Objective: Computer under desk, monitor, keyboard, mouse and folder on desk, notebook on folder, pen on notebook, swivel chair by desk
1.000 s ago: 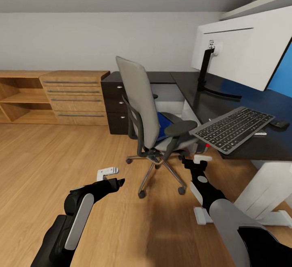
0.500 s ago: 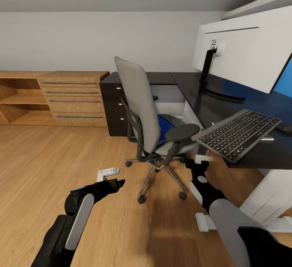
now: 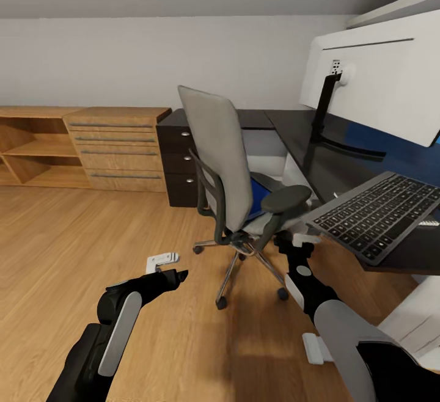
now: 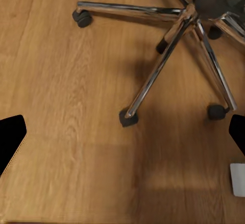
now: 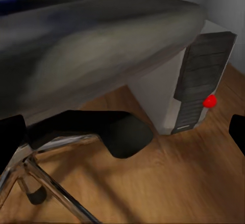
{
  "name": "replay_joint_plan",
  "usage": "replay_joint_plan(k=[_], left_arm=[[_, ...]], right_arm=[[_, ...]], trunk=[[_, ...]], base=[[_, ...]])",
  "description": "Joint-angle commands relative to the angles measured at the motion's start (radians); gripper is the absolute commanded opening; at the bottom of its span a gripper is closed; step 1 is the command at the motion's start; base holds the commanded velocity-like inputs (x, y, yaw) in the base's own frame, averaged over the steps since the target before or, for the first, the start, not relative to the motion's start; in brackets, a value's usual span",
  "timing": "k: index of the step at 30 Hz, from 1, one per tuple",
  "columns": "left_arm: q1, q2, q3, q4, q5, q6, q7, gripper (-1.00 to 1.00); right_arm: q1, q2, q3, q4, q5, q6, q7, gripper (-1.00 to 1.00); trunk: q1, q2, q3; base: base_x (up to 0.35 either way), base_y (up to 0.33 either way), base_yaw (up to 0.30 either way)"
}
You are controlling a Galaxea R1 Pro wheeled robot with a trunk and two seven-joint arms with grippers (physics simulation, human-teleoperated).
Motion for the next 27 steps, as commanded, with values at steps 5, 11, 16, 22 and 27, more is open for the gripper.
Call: replay_joint_plan(k=[5, 11, 16, 22, 27], left_arm=[[-0.001, 0.000, -0.001, -0.001, 0.010, 0.003, 0.010, 1.00], [-0.001, 0.000, -0.001, -0.001, 0.010, 0.002, 0.010, 1.00], [-0.001, 0.000, -0.001, -0.001, 0.012, 0.002, 0.009, 1.00], [-0.001, 0.000, -0.001, 0.000, 0.012, 0.002, 0.009, 1.00], [-0.001, 0.000, -0.001, 0.001, 0.012, 0.002, 0.009, 1.00]], right_arm=[[0.001, 0.002, -0.003, 0.001, 0.005, -0.003, -0.001, 1.00], [0.001, 0.001, -0.003, 0.001, 0.005, -0.003, -0.001, 1.00], [0.001, 0.002, -0.003, 0.000, 0.005, -0.003, -0.001, 1.00], [0.001, 0.002, -0.003, 0.001, 0.005, -0.003, -0.001, 1.00], [0.001, 0.002, -0.003, 0.001, 0.005, -0.003, -0.001, 1.00]], trunk=[[0.000, 0.000, -0.001], [0.000, 0.000, -0.001], [0.000, 0.000, -0.001], [0.000, 0.000, -0.001], [0.000, 0.000, -0.001]], base=[[0.001, 0.000, 0.244], [0.000, 0.000, 0.249], [-0.119, 0.136, 0.250], [-0.045, 0.048, 0.250], [-0.003, 0.003, 0.250]])
